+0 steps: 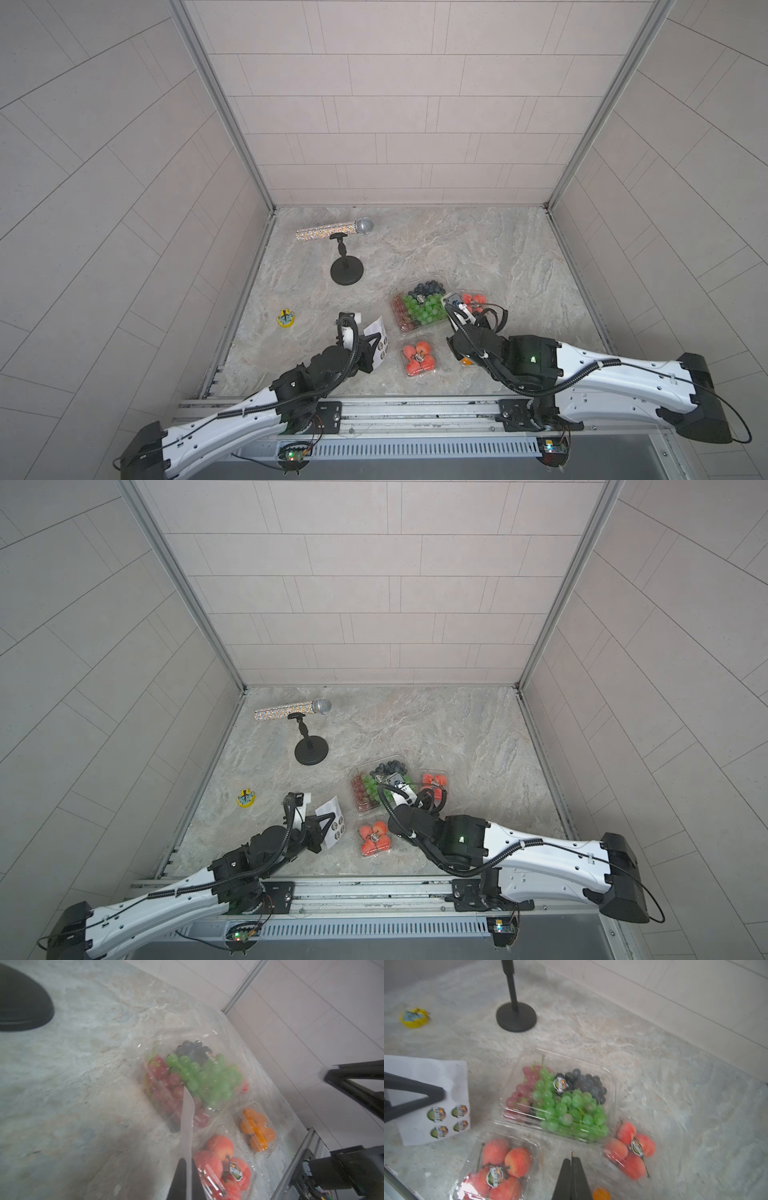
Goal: Label fruit boxes
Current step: Place the label sticker at the center of the board.
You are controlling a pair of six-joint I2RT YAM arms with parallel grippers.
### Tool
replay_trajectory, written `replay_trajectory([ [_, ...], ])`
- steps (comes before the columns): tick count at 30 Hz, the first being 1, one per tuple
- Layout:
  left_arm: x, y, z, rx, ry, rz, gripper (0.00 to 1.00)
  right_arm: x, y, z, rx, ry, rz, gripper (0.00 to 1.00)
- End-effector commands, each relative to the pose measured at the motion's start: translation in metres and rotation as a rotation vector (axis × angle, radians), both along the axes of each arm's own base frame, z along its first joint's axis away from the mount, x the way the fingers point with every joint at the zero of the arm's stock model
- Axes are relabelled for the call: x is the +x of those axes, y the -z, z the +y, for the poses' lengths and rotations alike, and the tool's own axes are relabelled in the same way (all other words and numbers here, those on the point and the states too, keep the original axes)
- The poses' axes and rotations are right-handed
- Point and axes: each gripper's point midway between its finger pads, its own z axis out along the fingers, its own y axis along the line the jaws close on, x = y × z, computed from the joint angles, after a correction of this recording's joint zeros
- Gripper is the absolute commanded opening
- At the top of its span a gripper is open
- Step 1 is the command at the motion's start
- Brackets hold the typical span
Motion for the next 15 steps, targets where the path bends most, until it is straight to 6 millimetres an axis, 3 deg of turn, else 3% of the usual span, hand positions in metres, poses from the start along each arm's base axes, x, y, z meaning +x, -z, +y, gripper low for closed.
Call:
replay_trajectory([
  [1,0.005,0.019,0.022,0.031,-0.118,0.055,0.00,-0.006,0.018,-0.054,-0.131,0.161,0.073,0.00],
  [7,0.012,0.033,0.022,0.038,-0.106,0.098,0.00,-0.008,0.064,-0.093,-0.214,0.251,0.211,0.00],
  [10,0.011,0.036,0.011,0.022,-0.063,0.135,0.00,-0.009,0.068,-0.090,-0.195,0.244,0.235,0.00],
  [15,0.017,0.057,0.019,0.146,-0.115,0.198,0.00,-0.011,0.083,-0.088,-0.224,0.247,0.296,0.00],
])
